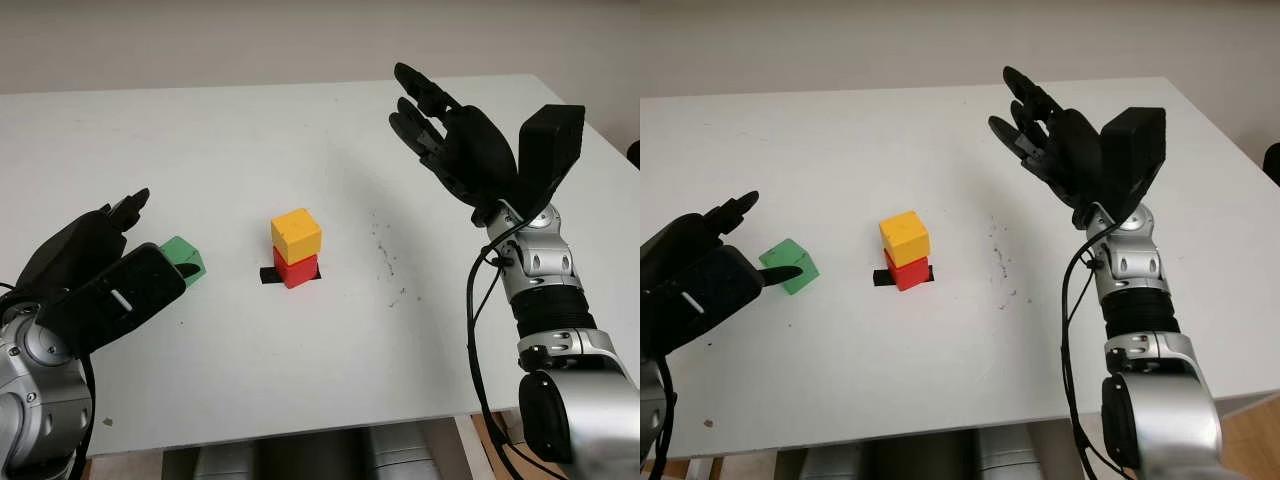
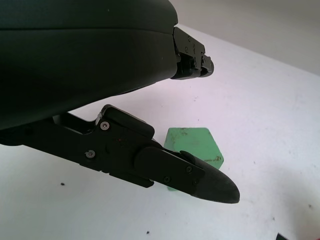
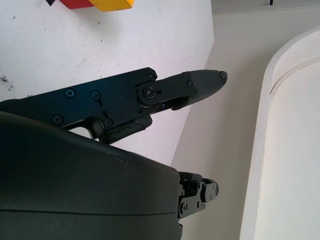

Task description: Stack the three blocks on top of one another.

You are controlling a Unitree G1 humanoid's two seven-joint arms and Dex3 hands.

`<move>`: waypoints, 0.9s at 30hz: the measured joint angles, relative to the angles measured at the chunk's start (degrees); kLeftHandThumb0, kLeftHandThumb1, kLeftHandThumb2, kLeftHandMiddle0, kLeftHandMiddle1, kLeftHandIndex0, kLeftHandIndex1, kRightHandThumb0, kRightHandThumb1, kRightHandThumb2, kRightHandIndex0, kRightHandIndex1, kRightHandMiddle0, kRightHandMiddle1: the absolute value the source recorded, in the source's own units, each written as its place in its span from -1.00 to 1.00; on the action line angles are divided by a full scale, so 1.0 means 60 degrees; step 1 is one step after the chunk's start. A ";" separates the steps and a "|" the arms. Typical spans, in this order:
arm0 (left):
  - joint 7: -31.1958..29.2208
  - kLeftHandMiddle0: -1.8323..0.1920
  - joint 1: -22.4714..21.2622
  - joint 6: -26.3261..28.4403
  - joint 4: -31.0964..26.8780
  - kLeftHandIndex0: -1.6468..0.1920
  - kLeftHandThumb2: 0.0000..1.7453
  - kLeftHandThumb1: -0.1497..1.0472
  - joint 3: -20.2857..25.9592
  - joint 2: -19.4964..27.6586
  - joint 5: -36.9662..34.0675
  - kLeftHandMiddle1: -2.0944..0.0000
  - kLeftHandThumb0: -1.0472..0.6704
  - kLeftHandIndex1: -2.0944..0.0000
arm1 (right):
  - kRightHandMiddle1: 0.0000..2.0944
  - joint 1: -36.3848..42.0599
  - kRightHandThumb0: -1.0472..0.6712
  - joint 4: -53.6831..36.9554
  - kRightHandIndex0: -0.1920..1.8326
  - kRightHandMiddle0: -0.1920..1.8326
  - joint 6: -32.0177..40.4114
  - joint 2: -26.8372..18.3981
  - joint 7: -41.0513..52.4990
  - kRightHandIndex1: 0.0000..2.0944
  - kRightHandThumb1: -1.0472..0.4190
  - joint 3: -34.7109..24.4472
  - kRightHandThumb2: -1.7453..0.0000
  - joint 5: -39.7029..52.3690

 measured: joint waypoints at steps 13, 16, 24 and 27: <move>0.0969 0.81 0.0088 -0.0193 0.0868 0.59 -0.94 0.90 -0.1244 -0.0126 0.2159 0.94 -0.73 0.93 | -0.86 0.0000 -0.48 0.0030 -0.87 -0.64 0.0125 0.0002 -0.0017 -0.96 -1.00 -0.0001 0.89 0.0123; 0.1258 0.80 0.0077 -0.0301 0.1354 0.57 -0.94 0.91 -0.1471 -0.0366 0.2527 0.94 -0.74 0.92 | -0.86 0.0000 -0.48 0.0030 -0.88 -0.64 0.0154 0.0004 -0.0018 -0.96 -1.00 -0.0002 0.90 0.0164; 0.1179 0.79 -0.0195 -0.0435 0.1961 0.51 -0.93 0.96 -0.1827 -0.0668 0.3394 0.94 -0.74 0.91 | -0.86 0.0007 -0.47 0.0028 -0.90 -0.63 0.0151 0.0013 -0.0072 -0.96 -1.00 0.0001 0.89 0.0165; 0.1087 0.79 -0.0233 -0.0543 0.2057 0.48 -0.93 0.97 -0.1814 -0.0768 0.3384 0.95 -0.75 0.90 | -0.86 0.0019 -0.46 0.0028 -0.91 -0.62 0.0152 0.0014 -0.0043 -0.96 -1.00 0.0002 0.89 0.0175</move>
